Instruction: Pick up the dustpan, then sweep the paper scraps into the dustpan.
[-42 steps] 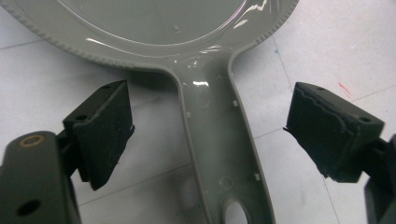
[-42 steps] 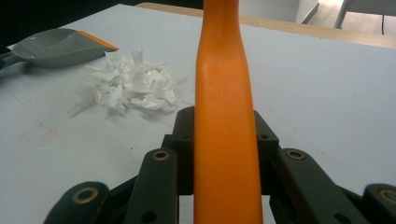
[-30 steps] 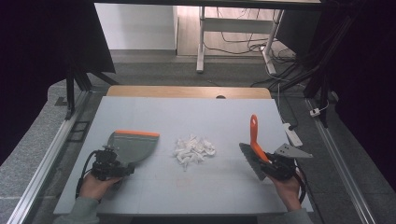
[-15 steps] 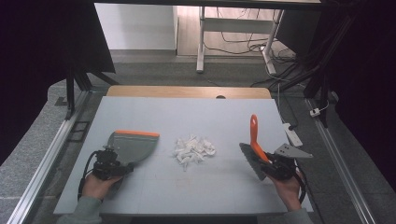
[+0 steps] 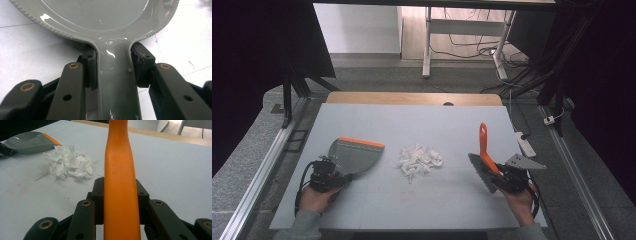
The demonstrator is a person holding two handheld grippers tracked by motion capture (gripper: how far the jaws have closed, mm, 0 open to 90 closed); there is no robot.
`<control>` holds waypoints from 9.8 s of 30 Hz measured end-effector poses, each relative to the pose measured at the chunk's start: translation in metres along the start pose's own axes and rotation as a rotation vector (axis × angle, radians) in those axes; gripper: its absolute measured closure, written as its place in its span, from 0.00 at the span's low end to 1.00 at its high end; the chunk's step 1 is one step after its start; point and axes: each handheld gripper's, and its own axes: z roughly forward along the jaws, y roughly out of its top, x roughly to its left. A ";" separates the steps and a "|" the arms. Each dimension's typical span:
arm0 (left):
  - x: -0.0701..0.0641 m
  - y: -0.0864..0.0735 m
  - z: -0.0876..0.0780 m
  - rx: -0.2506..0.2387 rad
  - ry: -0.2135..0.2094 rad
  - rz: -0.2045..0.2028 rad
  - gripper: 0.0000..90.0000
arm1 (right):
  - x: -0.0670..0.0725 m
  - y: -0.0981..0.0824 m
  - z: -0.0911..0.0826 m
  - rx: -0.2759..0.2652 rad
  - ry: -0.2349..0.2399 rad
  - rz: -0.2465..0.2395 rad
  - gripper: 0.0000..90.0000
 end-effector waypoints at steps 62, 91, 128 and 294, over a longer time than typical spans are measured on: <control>0.032 -0.003 -0.046 -0.298 -0.129 0.123 0.68 | 0.005 0.008 -0.004 -0.062 -0.004 0.026 0.78; 0.002 -0.002 -0.064 -0.278 -0.289 0.359 0.68 | 0.003 0.008 -0.006 -0.059 -0.021 0.016 0.78; -0.033 -0.004 -0.051 -0.095 -0.351 0.547 0.68 | 0.006 0.016 0.001 -0.078 -0.012 0.005 0.78; -0.027 -0.027 -0.014 0.130 -0.356 0.599 0.68 | 0.073 0.060 0.201 0.167 0.080 -0.082 0.78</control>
